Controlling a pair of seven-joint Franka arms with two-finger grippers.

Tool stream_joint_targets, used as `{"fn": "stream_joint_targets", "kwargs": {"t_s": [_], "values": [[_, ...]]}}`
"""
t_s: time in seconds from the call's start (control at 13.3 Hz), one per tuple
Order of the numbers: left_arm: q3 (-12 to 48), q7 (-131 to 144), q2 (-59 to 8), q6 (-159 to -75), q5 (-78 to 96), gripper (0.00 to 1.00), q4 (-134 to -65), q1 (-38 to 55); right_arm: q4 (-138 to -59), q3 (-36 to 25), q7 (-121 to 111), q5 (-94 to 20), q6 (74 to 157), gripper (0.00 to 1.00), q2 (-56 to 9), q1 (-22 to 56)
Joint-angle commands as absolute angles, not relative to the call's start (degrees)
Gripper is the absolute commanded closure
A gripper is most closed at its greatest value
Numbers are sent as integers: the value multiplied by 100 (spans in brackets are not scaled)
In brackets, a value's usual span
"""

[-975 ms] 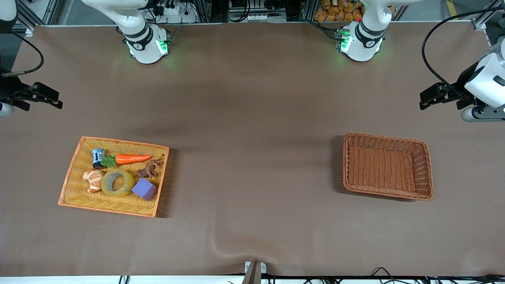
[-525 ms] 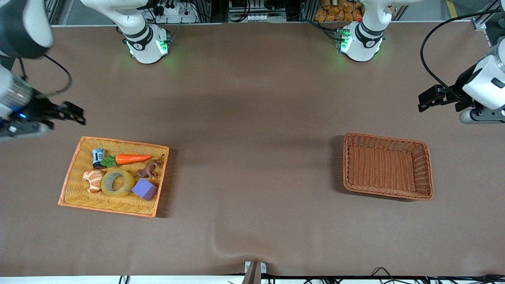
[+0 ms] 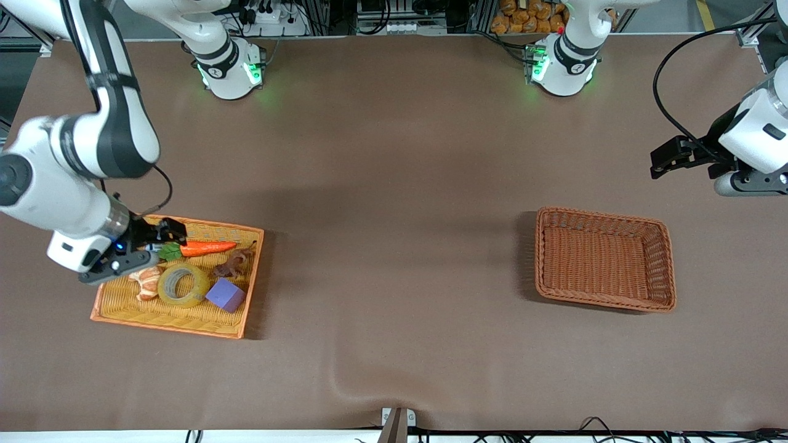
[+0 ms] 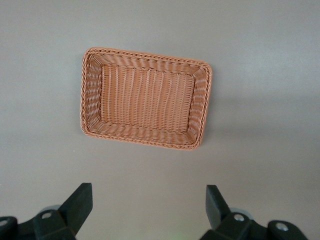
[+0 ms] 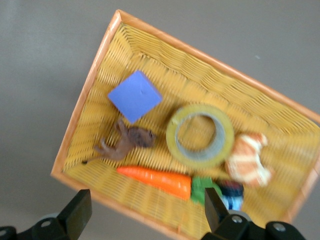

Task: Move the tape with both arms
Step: 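Reach the right gripper down to the yellow tape roll and grasp it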

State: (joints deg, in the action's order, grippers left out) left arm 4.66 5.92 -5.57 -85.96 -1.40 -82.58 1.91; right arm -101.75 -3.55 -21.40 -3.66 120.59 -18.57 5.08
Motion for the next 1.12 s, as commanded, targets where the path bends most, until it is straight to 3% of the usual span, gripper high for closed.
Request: {"fn": "stream_joint_targets", "kwargs": {"t_s": [0.0, 0.3, 0.75, 0.9, 1.05], "values": [[527, 641, -658, -8657, -193, 0, -8218, 123, -10046, -352, -2575, -589, 12488, 0, -2407, 334], [536, 703, -791, -8762, -220, 0, -8218, 228, -9967, -360, -2602, -527, 12998, 0, -3163, 290], [580, 694, -976, -8947, -246, 0, -8253, 298, -9896, -360, -2909, -475, 13210, 0, -3665, 281], [580, 694, -984, -8965, -255, 0, -8235, 334, -9897, -360, -3214, -475, 13192, 55, -3665, 185], [641, 668, -941, -8947, -255, 0, -8235, 334, -9896, -360, -3410, -501, 13175, 97, -3665, 176]]}}
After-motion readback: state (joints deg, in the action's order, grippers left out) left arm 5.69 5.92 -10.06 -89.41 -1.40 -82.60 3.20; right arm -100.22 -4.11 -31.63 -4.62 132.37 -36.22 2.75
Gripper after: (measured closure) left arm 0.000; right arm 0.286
